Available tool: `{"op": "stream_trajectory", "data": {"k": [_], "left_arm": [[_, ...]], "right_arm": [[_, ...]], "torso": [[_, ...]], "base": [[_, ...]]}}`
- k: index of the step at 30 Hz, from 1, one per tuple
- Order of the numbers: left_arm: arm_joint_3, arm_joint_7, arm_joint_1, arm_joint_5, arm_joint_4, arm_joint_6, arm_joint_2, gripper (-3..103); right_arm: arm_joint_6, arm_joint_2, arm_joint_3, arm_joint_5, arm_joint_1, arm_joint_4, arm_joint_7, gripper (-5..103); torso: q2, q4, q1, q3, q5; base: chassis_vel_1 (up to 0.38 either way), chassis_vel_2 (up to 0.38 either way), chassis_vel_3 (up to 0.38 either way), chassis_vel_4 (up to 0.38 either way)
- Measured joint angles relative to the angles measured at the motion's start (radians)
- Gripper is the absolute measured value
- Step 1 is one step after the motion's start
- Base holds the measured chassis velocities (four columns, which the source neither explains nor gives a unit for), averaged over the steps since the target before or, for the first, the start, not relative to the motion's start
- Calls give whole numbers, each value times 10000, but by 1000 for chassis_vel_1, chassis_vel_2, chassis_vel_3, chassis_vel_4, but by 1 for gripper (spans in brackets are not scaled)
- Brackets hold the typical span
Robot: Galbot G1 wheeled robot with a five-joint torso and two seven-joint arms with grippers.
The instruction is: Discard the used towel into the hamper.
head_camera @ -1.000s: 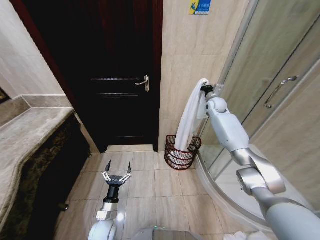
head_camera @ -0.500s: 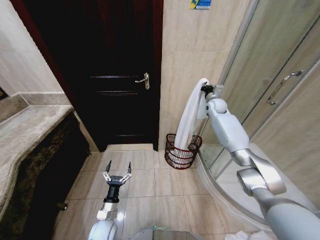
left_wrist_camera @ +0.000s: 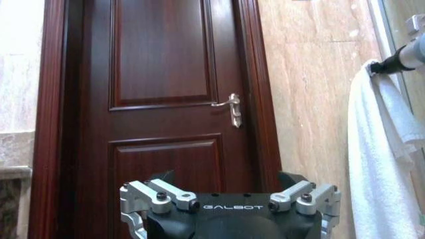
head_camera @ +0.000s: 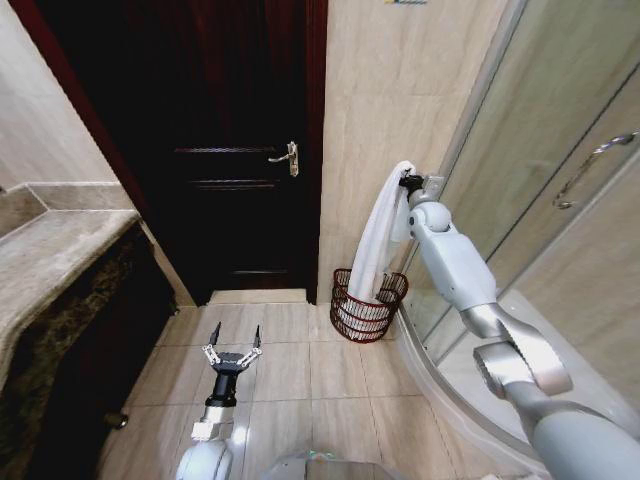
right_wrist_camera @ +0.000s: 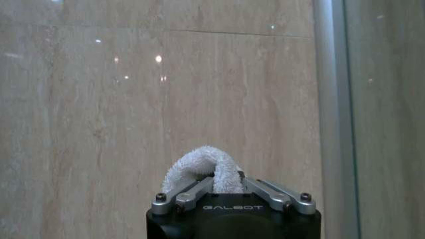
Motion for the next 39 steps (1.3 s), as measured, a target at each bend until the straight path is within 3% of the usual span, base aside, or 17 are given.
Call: {"op": "stream_trajectory", "data": {"k": [3,20,39], "left_arm": [[0,62,-3,-31,28,-6,-1,100],[71,171,-29,-23,112,-53,-20,100],[61,273,-21,-29,197,-81,-22,100]], "right_arm": [[-199,-235,206,7,-823,965,224,3],[-262,-87,1246,-312,-3271,2439,235,3],[-269,-120,1395,-356,-3634,2755,297,3]], "torso": [[-142,0,-67,-78,6],[-880,0,-389,-489,3],[-1644,2,-724,-920,0]], "base": [[-20,9,9,-14],[0,0,0,0],[0,0,0,0]]}}
